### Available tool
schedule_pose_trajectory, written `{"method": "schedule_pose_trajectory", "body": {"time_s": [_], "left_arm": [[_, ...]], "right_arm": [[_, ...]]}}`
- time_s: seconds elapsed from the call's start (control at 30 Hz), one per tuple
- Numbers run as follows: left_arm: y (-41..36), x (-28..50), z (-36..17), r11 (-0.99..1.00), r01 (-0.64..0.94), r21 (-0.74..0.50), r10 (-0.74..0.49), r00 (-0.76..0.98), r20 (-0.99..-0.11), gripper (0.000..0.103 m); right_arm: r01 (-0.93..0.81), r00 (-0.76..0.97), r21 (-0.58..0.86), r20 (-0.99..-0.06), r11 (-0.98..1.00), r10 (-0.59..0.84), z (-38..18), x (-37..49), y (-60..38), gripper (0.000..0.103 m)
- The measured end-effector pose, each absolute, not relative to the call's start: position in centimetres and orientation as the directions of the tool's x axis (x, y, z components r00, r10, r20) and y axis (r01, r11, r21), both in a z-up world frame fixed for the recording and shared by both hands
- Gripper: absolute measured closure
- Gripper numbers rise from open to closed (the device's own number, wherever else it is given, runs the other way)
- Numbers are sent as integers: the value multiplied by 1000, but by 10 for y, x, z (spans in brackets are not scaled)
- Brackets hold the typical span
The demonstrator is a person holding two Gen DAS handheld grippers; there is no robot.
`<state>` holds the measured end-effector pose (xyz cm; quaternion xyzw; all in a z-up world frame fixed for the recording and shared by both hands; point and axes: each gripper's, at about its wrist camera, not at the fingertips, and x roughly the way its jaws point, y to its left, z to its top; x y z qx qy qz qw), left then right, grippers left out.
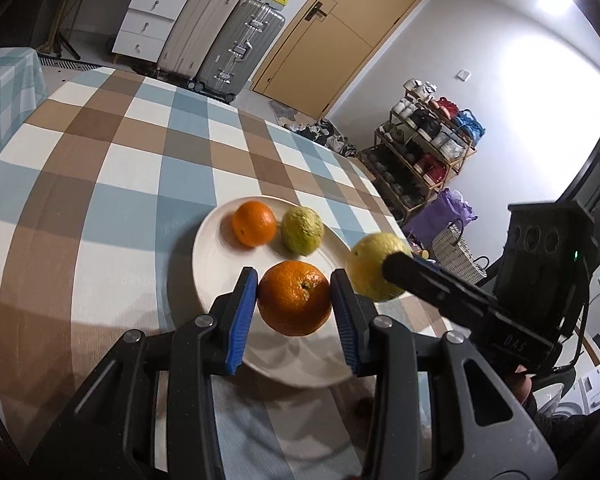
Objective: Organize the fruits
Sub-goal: 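Lower the orange and guava onto the plate and open both tools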
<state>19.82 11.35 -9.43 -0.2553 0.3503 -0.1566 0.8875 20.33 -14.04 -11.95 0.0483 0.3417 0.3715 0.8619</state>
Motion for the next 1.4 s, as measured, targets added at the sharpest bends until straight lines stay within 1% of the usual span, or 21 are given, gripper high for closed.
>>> {"method": "schedule_pose_trajectory", "body": {"time_s": [0.23,0.4,0.73,0.87,0.97,1.1,1.2,1.23,1.27,1.3,1.33,1.4], "left_arm": [[116,229,-113,834,100,-542,-454,681,-574,68],[114,237,-121,841,112,-530,-459,666,-588,68],[115,238,-133,849,108,-518,-451,660,-601,68],[114,237,-130,860,119,-495,-436,674,-596,68],[114,238,-132,857,116,-502,-441,671,-597,68],[116,237,-130,850,110,-514,-445,672,-592,68],[114,231,-120,861,113,-496,-429,685,-588,67],[113,229,-117,862,115,-493,-427,689,-586,66],[112,226,-113,864,118,-489,-425,692,-584,64],[111,223,-109,868,119,-482,-420,694,-585,59],[109,219,-106,871,119,-476,-414,698,-584,56],[106,210,-96,876,123,-466,-405,712,-574,54]], "right_arm": [[-615,429,378,-575,692,696,-124,252,-114,54],[-625,379,384,-612,679,694,-136,272,-91,54],[-644,339,362,-655,674,675,-152,281,-68,54],[-644,326,352,-676,679,660,-157,282,-63,54],[-642,318,346,-692,685,648,-161,284,-59,54],[-639,318,359,-682,680,659,-161,284,-58,53],[-633,329,368,-669,681,667,-156,283,-62,47],[-630,331,373,-663,681,671,-153,282,-64,47],[-627,339,380,-653,680,677,-149,280,-68,47],[-624,349,383,-644,681,681,-144,278,-72,47],[-622,359,382,-637,684,682,-141,276,-75,45],[-614,393,378,-614,693,684,-129,268,-86,38]]}}
